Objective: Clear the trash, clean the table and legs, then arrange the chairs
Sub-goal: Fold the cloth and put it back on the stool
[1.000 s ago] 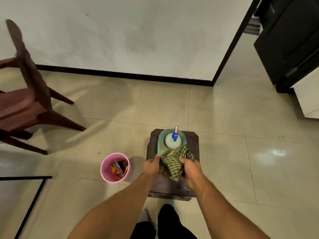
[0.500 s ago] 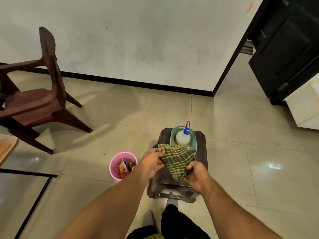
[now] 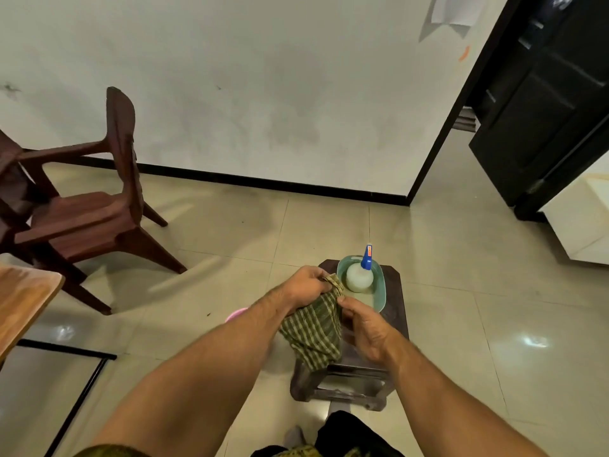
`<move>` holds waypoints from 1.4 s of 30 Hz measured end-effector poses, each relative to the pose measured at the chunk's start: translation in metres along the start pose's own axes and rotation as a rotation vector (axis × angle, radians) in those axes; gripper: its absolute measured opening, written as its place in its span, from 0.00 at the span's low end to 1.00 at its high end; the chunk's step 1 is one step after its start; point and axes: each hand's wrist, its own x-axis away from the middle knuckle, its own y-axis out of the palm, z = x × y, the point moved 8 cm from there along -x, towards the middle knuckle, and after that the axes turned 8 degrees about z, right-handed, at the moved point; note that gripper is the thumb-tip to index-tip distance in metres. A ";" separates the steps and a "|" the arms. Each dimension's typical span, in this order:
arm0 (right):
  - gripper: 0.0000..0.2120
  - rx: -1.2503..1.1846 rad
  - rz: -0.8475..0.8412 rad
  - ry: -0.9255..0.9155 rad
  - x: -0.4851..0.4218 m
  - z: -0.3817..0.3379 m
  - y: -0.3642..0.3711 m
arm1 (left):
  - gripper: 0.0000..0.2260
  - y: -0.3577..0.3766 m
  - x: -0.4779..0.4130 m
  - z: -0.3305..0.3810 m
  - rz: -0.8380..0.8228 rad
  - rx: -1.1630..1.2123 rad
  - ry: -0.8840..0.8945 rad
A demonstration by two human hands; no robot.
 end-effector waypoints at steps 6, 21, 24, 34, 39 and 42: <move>0.19 0.206 0.001 -0.112 -0.002 -0.026 0.012 | 0.14 -0.016 -0.004 0.000 0.034 -0.081 -0.019; 0.17 0.029 0.463 -0.115 -0.019 -0.045 -0.047 | 0.06 -0.015 -0.004 -0.039 -0.040 0.160 -0.147; 0.28 0.551 0.662 -0.239 -0.006 -0.054 -0.053 | 0.06 -0.015 -0.009 -0.031 0.075 0.203 -0.164; 0.14 0.967 0.431 -0.618 0.024 -0.040 0.015 | 0.08 -0.009 -0.011 -0.017 0.230 0.273 -0.281; 0.08 1.098 0.524 -0.590 0.027 -0.053 -0.002 | 0.22 -0.009 -0.006 -0.023 0.237 0.306 -0.268; 0.09 1.142 0.447 -0.515 0.020 -0.055 -0.010 | 0.11 -0.004 -0.001 -0.019 0.158 0.234 -0.246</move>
